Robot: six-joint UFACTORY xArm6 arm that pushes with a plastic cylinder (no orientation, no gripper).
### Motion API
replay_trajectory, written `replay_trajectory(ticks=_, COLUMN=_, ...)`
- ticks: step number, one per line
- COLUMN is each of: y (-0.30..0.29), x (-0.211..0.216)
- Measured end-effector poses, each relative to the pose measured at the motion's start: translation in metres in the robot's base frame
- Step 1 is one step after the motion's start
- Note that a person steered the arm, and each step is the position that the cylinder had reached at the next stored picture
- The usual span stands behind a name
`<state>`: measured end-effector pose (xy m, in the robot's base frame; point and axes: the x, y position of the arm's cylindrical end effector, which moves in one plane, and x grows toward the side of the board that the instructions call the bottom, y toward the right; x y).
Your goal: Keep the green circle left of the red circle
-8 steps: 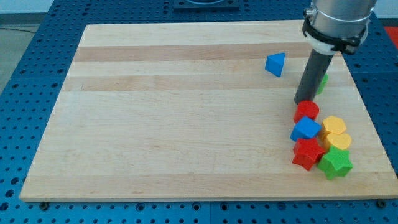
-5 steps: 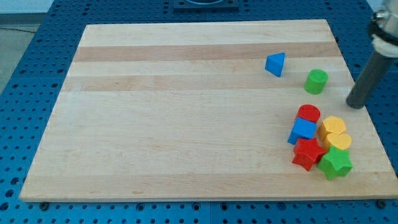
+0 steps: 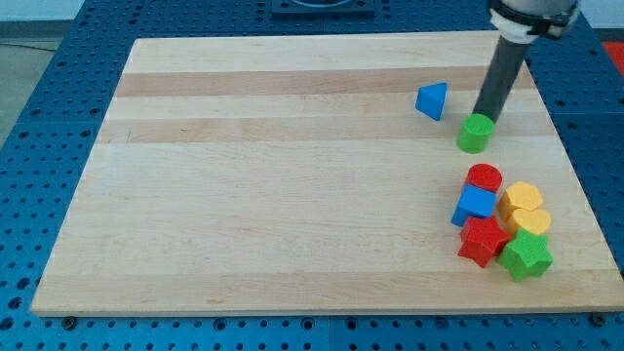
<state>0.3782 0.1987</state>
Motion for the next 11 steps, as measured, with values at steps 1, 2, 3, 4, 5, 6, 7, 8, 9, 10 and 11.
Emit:
replay_trajectory(ticks=1, y=-0.018, x=0.0)
replay_trajectory(ticks=2, y=-0.05, x=0.0)
replay_trajectory(ticks=3, y=-0.082, x=-0.003)
replay_trajectory(ticks=4, y=-0.066, x=-0.003)
replay_trajectory(ticks=5, y=-0.014, x=-0.003)
replay_trajectory(ticks=6, y=-0.012, x=0.0)
replay_trajectory(ticks=7, y=-0.023, x=0.005)
replay_trajectory(ticks=8, y=-0.023, x=0.018)
replay_trajectory(ticks=9, y=-0.023, x=0.038)
replay_trajectory(ticks=10, y=-0.023, x=0.043)
replay_trajectory(ticks=11, y=-0.024, x=0.051)
